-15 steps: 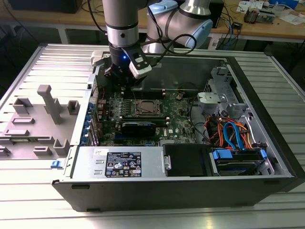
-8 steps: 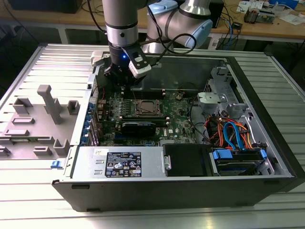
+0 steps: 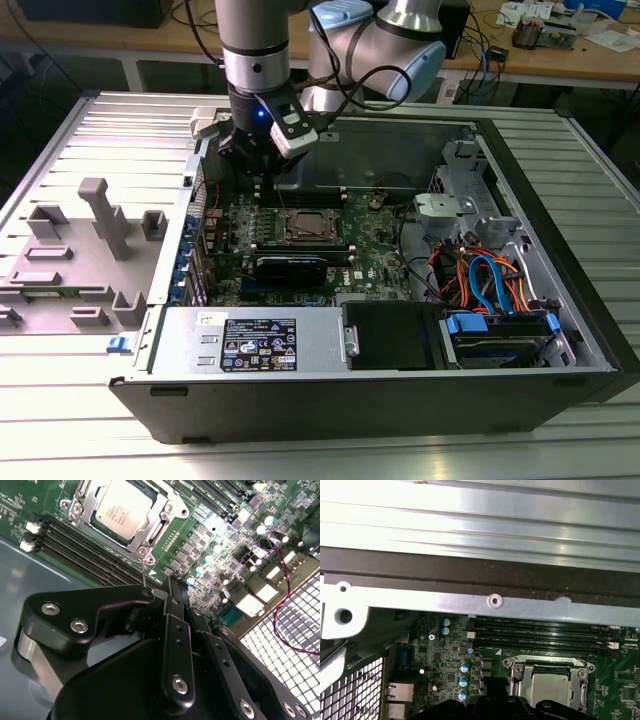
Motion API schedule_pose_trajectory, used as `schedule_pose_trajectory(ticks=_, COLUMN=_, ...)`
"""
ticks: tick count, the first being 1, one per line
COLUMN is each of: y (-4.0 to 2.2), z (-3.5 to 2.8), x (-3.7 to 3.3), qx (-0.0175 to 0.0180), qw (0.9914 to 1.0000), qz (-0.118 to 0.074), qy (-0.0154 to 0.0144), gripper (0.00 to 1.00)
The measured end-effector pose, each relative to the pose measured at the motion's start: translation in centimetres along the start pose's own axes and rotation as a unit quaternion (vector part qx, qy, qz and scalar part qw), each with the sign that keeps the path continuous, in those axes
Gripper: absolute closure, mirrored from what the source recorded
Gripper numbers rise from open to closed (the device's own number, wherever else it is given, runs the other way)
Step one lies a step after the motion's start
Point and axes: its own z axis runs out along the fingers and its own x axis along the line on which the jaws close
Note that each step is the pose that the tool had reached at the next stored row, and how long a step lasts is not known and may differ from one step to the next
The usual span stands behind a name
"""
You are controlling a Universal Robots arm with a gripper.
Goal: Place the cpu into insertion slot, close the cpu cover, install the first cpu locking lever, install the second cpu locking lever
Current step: 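Install the first cpu locking lever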
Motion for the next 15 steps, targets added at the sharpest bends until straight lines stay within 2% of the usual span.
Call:
schedule_pose_trajectory(ticks=5, y=0.39, z=-0.06, x=0.09, qx=0.0004, qw=0.99999, qz=-0.004, qy=0.0, gripper=0.89)
schedule_pose_trajectory(ticks=10, y=0.5, z=-0.34, x=0.07, qx=0.0005, qw=0.99999, qz=-0.004, qy=-0.0003, gripper=0.89)
schedule_pose_trajectory(ticks=15, y=1.0, z=-0.33, x=-0.2, qx=0.0007, qw=0.99999, qz=-0.004, qy=-0.0032, gripper=0.89)
